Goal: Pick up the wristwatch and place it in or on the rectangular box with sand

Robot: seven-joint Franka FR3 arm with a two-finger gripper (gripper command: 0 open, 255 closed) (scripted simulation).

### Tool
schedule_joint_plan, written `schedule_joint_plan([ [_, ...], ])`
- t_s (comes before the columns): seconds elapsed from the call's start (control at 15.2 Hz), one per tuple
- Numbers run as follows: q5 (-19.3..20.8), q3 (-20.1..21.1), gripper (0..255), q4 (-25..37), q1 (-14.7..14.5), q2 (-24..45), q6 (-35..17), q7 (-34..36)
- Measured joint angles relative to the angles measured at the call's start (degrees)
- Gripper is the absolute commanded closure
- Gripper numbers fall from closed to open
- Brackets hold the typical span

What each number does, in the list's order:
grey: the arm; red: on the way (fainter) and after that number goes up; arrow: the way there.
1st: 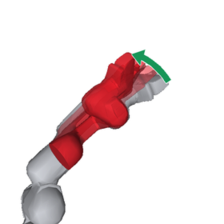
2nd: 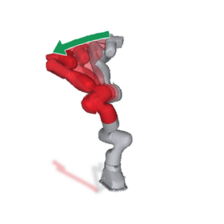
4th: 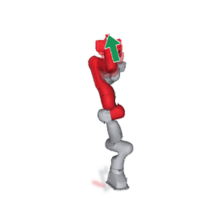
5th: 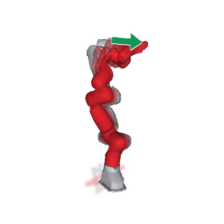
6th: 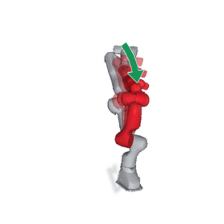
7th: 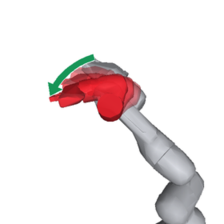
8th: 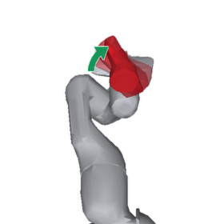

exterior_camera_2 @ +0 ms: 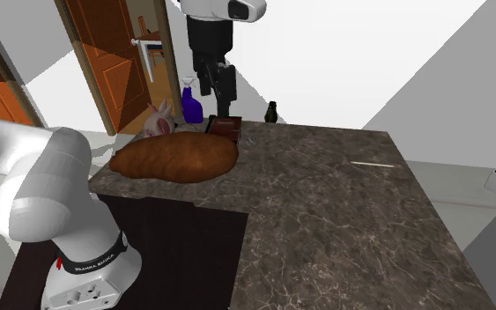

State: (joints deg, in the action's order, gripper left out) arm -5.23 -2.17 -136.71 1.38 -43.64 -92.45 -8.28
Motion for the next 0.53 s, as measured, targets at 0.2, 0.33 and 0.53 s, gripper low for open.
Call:
schedule_joint_plan([
  [0.2,-0.3,0.9,0,0.4,-0.6,1.9,-1.4,0.4],
  [0.33,-0.9,2.4,0,0.4,-1.5,4.6,-3.9,1.0],
  [0.53,-1.7,4.9,0,0.3,-2.8,9.5,-8.6,2.1],
])
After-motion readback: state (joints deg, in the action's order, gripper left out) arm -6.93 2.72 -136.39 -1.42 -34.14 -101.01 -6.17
